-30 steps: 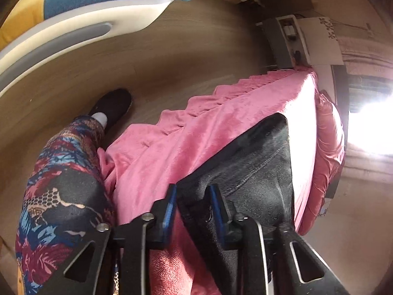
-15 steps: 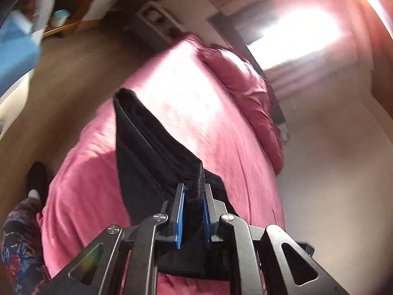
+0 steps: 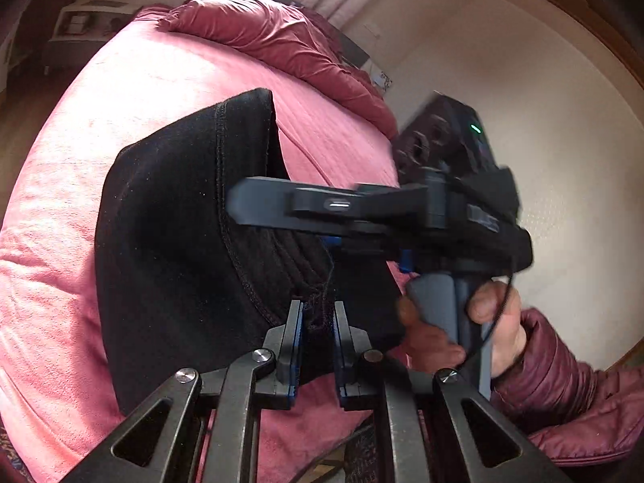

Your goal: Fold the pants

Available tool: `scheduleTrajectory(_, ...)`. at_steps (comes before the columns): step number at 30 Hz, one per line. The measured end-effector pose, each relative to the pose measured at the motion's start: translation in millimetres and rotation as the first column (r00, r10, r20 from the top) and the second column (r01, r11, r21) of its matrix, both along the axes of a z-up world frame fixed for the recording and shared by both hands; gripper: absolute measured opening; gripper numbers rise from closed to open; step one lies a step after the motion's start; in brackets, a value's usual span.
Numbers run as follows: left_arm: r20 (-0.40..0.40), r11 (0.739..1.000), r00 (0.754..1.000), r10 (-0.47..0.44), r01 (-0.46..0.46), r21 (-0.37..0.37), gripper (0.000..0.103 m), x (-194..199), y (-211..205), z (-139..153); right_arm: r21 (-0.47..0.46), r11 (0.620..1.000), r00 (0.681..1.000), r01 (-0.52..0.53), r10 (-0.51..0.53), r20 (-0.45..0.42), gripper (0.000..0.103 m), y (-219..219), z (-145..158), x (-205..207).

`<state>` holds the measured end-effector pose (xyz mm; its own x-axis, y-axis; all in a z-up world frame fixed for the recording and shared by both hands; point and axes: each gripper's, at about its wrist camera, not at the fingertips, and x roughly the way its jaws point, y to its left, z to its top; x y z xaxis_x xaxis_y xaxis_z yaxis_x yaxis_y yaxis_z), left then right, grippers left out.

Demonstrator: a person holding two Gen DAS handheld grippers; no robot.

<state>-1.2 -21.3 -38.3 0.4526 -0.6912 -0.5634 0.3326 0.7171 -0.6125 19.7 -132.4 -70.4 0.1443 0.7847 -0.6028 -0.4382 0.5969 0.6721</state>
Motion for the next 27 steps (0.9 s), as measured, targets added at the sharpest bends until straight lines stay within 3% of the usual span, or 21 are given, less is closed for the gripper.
scheduleTrajectory(2, 0.002, 1.000, 1.000, -0.015, 0.015, 0.001, 0.012, 1, -2, 1, -0.037, 0.999, 1.000, 0.006, -0.006, 0.000, 0.077, 6, -8, 5)
scheduleTrajectory(5, 0.017, 0.999, 0.999, -0.028, 0.028, 0.036, 0.012, 1, -5, 4, -0.106, 0.994, 1.000, 0.011, -0.010, 0.016, 0.041, 15, -20, 13)
scheduleTrajectory(6, 0.025, 0.998, 0.999, -0.029, 0.028, 0.055, 0.012, 2, -6, 6, -0.119, 0.993, 1.000, 0.010, -0.008, 0.021, 0.024, 17, -22, 14)
scheduleTrajectory(7, 0.032, 0.997, 0.999, -0.031, 0.029, 0.070, 0.013, 2, -5, 9, -0.115, 0.993, 1.000, 0.012, -0.010, 0.024, 0.016, 16, -21, 14)
scheduleTrajectory(9, 0.038, 0.999, 0.998, -0.045, 0.044, 0.011, 0.018, 1, 10, 18, -0.096, 0.995, 0.999, 0.011, -0.008, 0.032, 0.015, 15, -15, 14)
scheduleTrajectory(11, 0.069, 0.992, 0.997, -0.026, 0.034, -0.121, 0.022, -1, 40, 31, -0.080, 0.997, 0.999, 0.007, -0.002, 0.054, 0.014, 12, -5, 14)
scheduleTrajectory(14, 0.078, 0.962, 0.992, 0.097, -0.073, -0.262, 0.025, 0, 93, 42, -0.036, 0.999, 0.996, 0.006, -0.003, 0.085, 0.014, 4, 16, 7)
scheduleTrajectory(17, 0.039, 0.950, 0.973, 0.226, -0.212, -0.231, 0.025, 9, 129, 39, 0.001, 1.000, 0.993, 0.015, -0.015, 0.117, 0.014, -5, 34, 3)
scheduleTrajectory(20, -0.001, 0.947, 0.961, 0.277, -0.273, -0.166, 0.025, 20, 138, 30, 0.042, 0.998, 0.987, 0.052, -0.058, 0.147, 0.014, -19, 53, -6)
scheduleTrajectory(27, -0.062, 0.969, 0.972, 0.226, -0.231, -0.087, 0.025, 35, 91, 5, 0.087, 0.986, 0.973, 0.140, -0.153, 0.172, 0.014, -73, 73, -28)
